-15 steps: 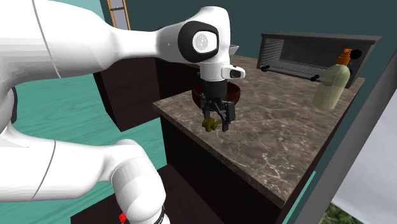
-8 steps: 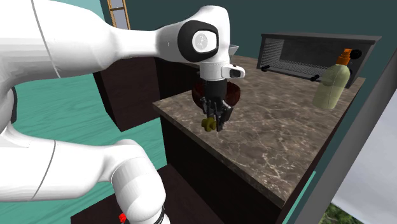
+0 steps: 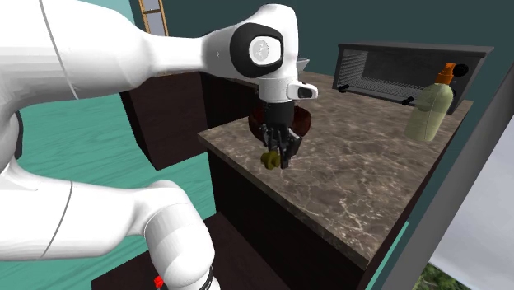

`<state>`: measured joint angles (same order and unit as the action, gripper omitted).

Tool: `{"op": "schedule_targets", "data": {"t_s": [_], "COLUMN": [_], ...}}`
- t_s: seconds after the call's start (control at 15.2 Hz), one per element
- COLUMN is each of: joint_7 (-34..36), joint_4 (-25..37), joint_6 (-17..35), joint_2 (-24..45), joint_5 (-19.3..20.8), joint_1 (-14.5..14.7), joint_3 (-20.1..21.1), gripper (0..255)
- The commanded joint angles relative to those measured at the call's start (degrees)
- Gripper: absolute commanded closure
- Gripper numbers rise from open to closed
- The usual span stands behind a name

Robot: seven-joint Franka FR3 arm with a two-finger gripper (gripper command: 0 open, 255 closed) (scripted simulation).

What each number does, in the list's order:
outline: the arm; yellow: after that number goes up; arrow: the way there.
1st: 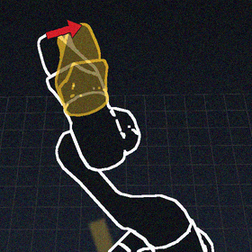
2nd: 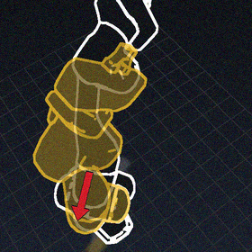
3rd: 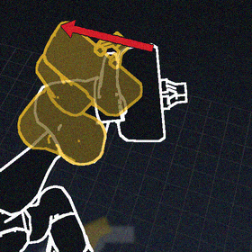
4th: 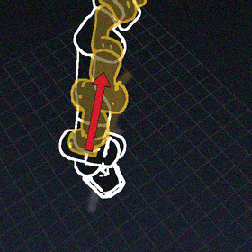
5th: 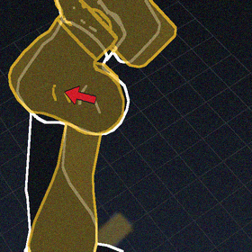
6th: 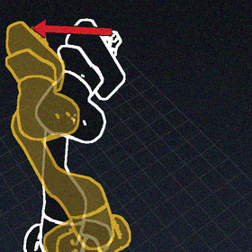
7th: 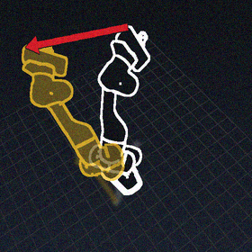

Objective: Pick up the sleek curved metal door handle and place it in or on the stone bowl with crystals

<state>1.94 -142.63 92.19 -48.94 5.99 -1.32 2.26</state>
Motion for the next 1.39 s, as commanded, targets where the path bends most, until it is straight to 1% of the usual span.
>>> {"op": "schedule_targets", "data": {"t_s": [0.0, 1.32], "joint_7": [-0.14, -1.76], "joint_4": [1.54, 20.59], "joint_6": [-1.28, -14.79], "joint_2": [0.30, 5.72], "joint_5": [0.00, 0.16], "joint_1": [-0.04, -0.52], "joint_3": [0.01, 0.22], "gripper": [255, 255]}}
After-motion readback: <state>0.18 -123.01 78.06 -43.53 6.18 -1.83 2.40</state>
